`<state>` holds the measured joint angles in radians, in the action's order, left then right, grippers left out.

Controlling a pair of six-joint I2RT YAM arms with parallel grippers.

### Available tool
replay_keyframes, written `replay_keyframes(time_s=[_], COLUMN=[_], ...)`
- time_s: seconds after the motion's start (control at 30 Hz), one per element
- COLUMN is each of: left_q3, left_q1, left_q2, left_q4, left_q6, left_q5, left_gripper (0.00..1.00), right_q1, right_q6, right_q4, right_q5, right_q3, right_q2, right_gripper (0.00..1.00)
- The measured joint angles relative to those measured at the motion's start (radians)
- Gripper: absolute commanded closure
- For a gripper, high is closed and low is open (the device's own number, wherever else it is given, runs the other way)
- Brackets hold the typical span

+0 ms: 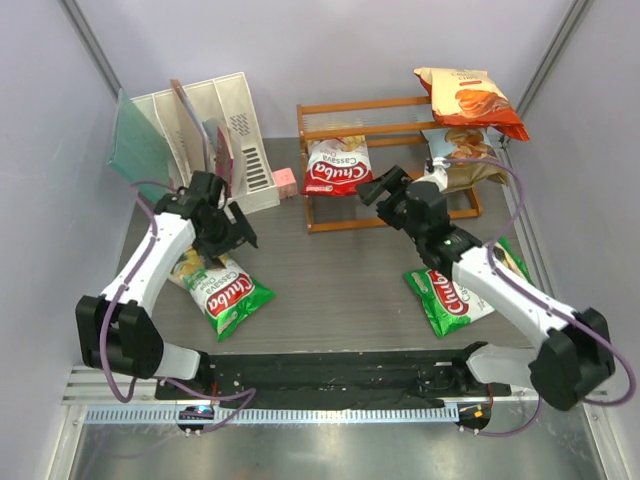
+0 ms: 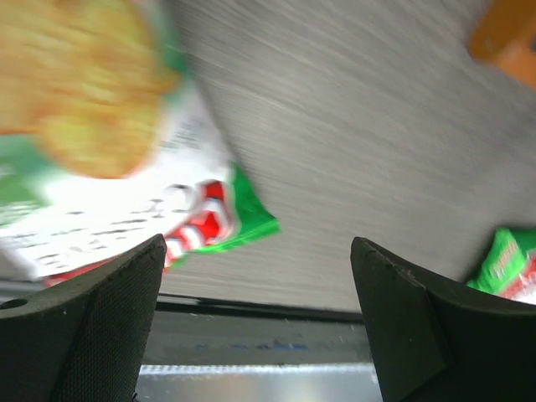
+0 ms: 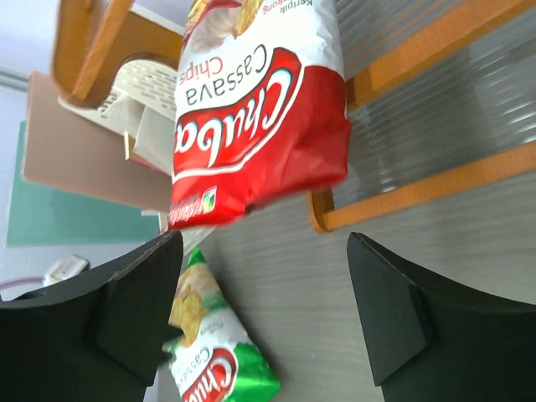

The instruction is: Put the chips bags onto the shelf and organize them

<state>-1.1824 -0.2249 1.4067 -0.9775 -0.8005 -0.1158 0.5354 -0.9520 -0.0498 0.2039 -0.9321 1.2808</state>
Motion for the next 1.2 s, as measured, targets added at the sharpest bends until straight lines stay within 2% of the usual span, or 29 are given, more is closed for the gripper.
replay_keyframes(time_s=[0.13,0.27,0.43,0.53,0.63,0.9,1.1,1.2], left_q3=[-0.078,-0.096,0.08,0.198,0.233,0.278,0.38,0.39], left_q1=[0.063,0.092,0.183,0.215,0.235,0.315,0.459,0.489], left_q2=[-0.03,-0.101,-0.211,-0.28,-0.314,-0.303,-0.235,-0.233], left_q4=[-0.108,-0.177,-0.191,-0.195,-0.178,-0.034,0.029,0.05], left_q6=[0.03,0.043,0.025,0.02,0.028,0.027,0.023,0.021], left_q5=[0.179,0.332,0.378,0.377,0.349,0.193,0.058,0.014], left_gripper=[0.02,0.02,0.0,0.0,0.0,0.0,0.0,0.0], right_q1=[0.0,0.0,-0.001,-0.001,-0.006,-0.011,-0.031,-0.04], right_q6=[0.013,0.04,0.089,0.121,0.142,0.177,0.199,0.199], right_q4=[0.121,0.243,0.376,0.433,0.458,0.518,0.539,0.548], right_q5=[-0.015,-0.016,-0.039,-0.062,-0.08,-0.131,-0.141,-0.147], right_q3=[0.041,0.068,0.053,0.013,-0.016,-0.096,-0.113,-0.113], right_q2=[-0.172,-0.311,-0.34,-0.293,-0.258,-0.173,-0.175,-0.175], right_gripper=[0.16,0.17,0.17,0.17,0.18,0.18,0.17,0.18])
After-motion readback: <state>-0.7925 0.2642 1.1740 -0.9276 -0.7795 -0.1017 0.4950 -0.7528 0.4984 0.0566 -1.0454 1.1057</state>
